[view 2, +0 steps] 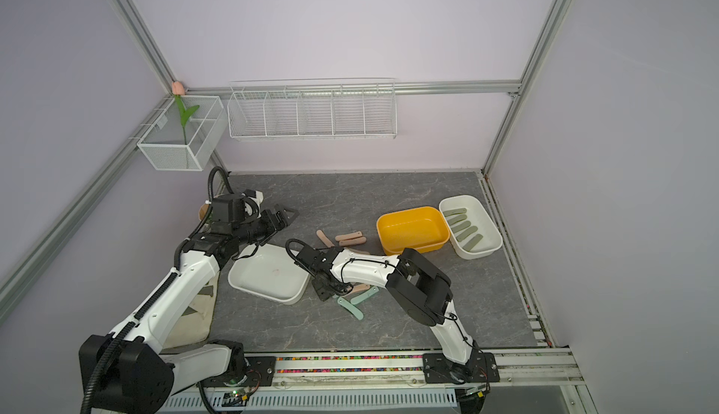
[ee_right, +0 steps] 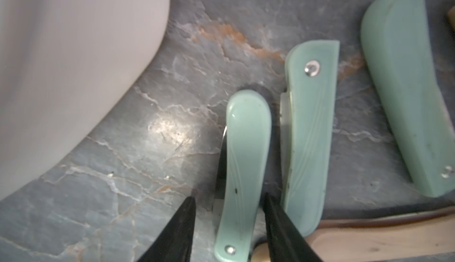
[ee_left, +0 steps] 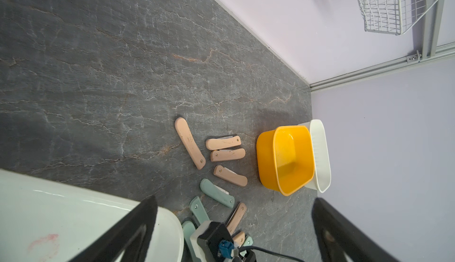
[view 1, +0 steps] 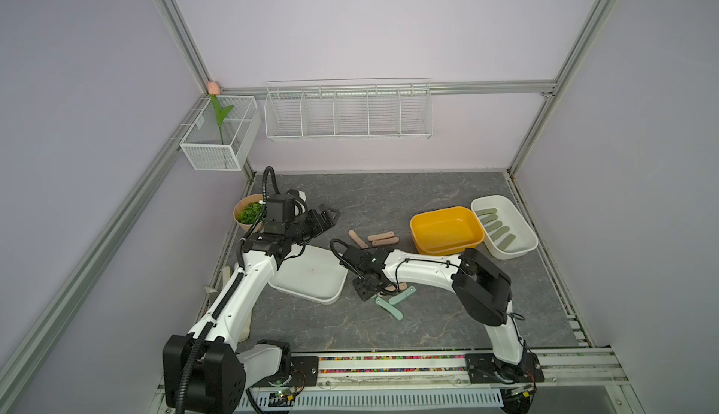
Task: Place the fruit knives into the storage box by color
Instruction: Pick up the fruit knife from the center of the board.
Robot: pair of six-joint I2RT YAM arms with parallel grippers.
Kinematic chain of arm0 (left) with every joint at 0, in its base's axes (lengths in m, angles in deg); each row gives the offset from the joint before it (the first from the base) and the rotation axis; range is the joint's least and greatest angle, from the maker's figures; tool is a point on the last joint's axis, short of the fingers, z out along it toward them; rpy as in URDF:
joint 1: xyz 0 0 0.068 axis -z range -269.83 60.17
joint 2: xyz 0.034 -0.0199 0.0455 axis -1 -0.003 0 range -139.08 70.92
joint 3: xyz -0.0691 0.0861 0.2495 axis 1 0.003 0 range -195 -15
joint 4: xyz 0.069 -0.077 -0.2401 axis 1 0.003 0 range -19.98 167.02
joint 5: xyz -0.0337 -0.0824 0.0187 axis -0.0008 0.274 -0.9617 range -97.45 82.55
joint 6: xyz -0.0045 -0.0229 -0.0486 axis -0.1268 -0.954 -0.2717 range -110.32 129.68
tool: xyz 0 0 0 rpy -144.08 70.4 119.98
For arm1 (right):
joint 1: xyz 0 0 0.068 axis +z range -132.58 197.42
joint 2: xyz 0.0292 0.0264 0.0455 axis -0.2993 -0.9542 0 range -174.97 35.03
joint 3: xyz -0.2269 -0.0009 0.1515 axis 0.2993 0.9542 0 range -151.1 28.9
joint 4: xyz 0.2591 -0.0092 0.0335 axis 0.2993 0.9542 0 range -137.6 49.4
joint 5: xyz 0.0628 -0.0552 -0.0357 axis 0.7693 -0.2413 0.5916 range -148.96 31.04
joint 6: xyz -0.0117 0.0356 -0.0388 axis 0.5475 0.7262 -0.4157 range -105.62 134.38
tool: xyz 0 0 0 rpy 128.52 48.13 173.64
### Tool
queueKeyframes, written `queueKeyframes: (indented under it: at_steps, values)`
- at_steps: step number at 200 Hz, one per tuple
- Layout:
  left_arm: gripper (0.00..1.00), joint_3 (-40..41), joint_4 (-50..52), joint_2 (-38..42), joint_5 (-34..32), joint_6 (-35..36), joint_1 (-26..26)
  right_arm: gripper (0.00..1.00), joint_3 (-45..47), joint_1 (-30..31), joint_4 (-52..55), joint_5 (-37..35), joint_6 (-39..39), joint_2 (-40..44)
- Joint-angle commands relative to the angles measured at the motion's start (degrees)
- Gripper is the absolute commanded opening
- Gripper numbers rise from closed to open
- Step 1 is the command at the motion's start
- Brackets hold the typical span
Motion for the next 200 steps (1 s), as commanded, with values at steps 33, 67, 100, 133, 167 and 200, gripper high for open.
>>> queueKeyframes:
  at_steps: [33,67,100,133,167,200]
  values:
    - [0.99,-1.3,0.35,0.32,-0.59,0.24,0.21,0.38,-0.8,0.12,2.2,-2.64,0.17,-4.04]
    - [0.99,-1.37,0.11,0.13,-0.5,0.03,0.21,0.33,-0.79,0.1,1.65,-1.46,0.14,-3.82]
    - [0.99,-1.56,0.1,0.09,-0.58,-0.1,0.21,0.29,-1.45,-0.01,1.06,-0.41,0.16,-2.19]
    - [0.99,-1.73,0.13,0.04,-0.71,-0.11,0.21,0.28,-1.54,-0.67,-0.09,1.21,0.72,0.85]
    - [0.99,-1.82,0.22,-0.07,-0.84,-0.11,0.23,0.28,-1.5,-1.38,-0.83,1.79,1.29,4.56]
    - [0.99,-2.17,0.25,-0.02,-0.77,-0.2,0.21,0.28,-1.33,-2.75,-1.29,2.29,1.38,7.91]
